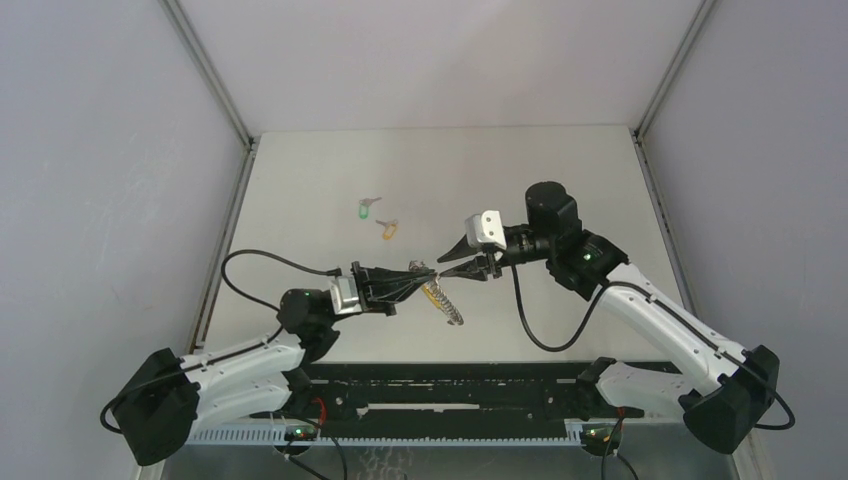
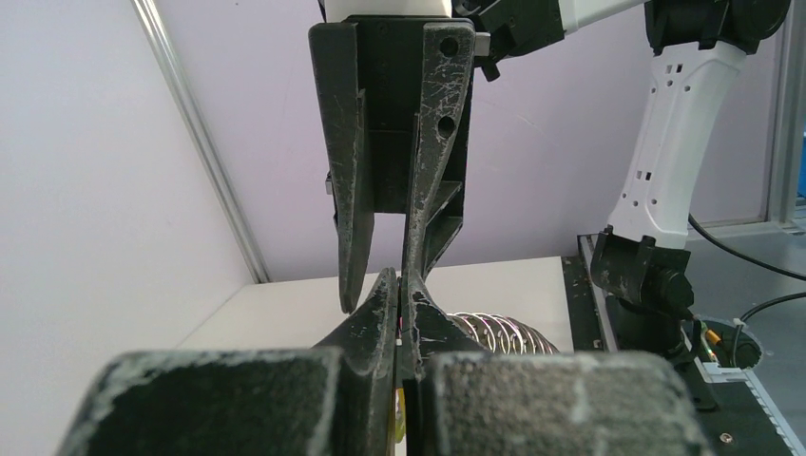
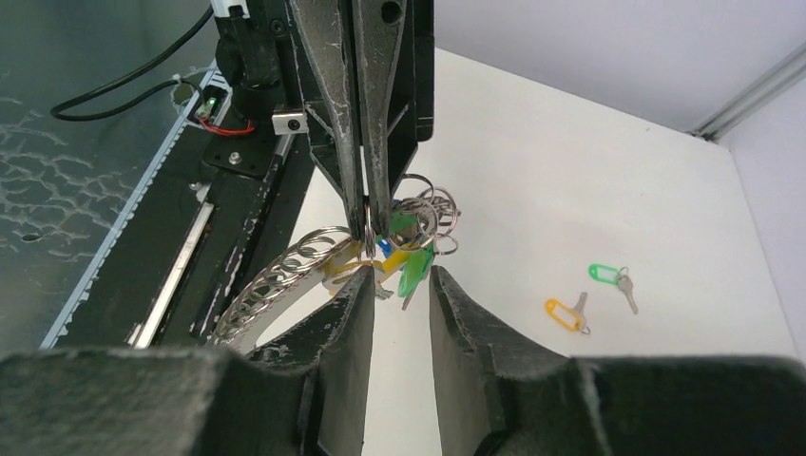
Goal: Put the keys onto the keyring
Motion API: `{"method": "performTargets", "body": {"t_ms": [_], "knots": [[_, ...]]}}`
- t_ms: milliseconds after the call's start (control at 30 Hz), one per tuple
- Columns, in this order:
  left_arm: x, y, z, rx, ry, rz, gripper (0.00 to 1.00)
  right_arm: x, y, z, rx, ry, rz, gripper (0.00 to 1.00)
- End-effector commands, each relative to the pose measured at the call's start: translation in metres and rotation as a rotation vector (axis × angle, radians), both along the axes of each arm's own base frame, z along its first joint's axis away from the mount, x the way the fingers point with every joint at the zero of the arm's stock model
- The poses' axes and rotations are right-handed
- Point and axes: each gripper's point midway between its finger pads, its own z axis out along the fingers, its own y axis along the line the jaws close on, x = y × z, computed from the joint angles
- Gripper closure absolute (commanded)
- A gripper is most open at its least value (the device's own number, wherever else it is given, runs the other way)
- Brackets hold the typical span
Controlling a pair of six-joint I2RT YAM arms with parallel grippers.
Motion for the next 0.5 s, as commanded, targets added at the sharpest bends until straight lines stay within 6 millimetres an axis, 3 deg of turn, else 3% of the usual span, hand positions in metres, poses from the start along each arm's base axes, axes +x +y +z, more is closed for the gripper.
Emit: {"method": "performTargets", "body": {"t_ms": [0, 467], "knots": [[-0.008, 0.003, 0.015, -0.056, -0.042, -0.023, 1.00, -0.006, 0.006, 0.007, 0.037, -0.019, 0.057, 0.72], [-0.006, 0.003, 0.016, -0.063, -0.040, -0.017, 1.00, -0.018, 0.011, 0.001, 0.027, -0.010, 0.118, 0.77]]}}
